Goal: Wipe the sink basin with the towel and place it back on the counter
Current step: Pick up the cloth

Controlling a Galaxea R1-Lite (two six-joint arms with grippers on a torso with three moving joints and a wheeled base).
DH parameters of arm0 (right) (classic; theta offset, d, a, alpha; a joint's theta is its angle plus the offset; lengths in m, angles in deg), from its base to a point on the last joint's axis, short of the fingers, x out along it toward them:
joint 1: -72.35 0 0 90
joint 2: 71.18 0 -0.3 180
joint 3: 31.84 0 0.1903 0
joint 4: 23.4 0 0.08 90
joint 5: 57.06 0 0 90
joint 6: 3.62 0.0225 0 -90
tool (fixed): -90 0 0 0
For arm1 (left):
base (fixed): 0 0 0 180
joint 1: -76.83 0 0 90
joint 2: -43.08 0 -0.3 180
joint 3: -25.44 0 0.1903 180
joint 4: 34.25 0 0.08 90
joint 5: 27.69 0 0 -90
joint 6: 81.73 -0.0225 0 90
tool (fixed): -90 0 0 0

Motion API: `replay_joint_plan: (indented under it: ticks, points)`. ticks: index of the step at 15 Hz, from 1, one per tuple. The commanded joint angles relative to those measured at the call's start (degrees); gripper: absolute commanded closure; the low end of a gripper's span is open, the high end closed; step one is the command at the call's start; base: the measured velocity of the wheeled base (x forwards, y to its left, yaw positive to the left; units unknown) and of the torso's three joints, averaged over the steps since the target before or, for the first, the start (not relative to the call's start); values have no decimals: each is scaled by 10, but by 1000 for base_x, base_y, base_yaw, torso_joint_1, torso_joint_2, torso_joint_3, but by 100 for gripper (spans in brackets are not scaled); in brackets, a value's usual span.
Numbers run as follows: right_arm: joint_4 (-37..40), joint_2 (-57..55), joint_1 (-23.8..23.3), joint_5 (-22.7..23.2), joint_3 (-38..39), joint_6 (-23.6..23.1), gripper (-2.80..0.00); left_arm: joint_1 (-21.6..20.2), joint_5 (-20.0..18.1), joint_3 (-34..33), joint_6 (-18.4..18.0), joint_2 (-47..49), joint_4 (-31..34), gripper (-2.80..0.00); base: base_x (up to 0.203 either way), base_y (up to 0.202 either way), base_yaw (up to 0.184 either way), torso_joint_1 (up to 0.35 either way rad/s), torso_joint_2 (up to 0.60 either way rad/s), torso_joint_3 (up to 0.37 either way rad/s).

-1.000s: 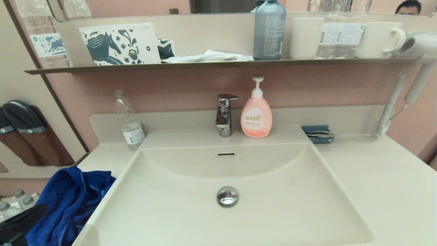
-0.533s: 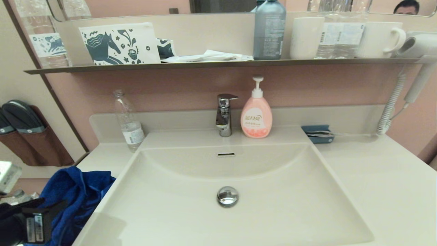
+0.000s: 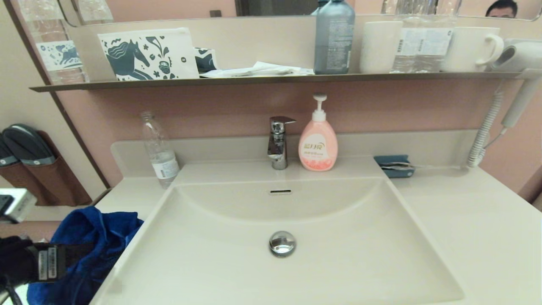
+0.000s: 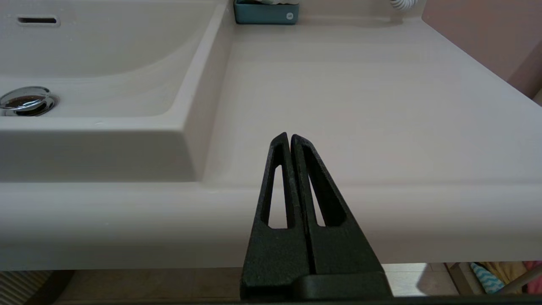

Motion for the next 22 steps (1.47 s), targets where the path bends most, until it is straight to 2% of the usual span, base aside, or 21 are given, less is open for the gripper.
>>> replay_joint_plan:
  ticks: [1, 3, 4, 6, 11, 16, 22]
  points:
    - [0, 0, 0, 0, 0, 0, 0, -58, -41, 29, -30, 63, -1, -280, 0, 0, 0, 0, 0, 0]
    - [0, 0, 0, 0, 0, 0, 0, -98, -73, 38, -77, 80, -1, -280, 0, 0, 0, 0, 0, 0]
    - [0, 0, 0, 0, 0, 0, 0, -106, -87, 40, -83, 86, -1, -280, 0, 0, 0, 0, 0, 0]
    - [0, 0, 0, 0, 0, 0, 0, -110, -105, 43, -83, 99, 0, -280, 0, 0, 0, 0, 0, 0]
    - [0, 0, 0, 0, 0, 0, 0, -121, -186, 66, -83, 147, 0, -280, 0, 0, 0, 0, 0, 0]
    - [0, 0, 0, 0, 0, 0, 0, -126, -245, 66, -83, 177, -1, -280, 0, 0, 0, 0, 0, 0]
    - [0, 0, 0, 0, 0, 0, 0, -127, -254, 64, -82, 204, -22, -280, 0, 0, 0, 0, 0, 0]
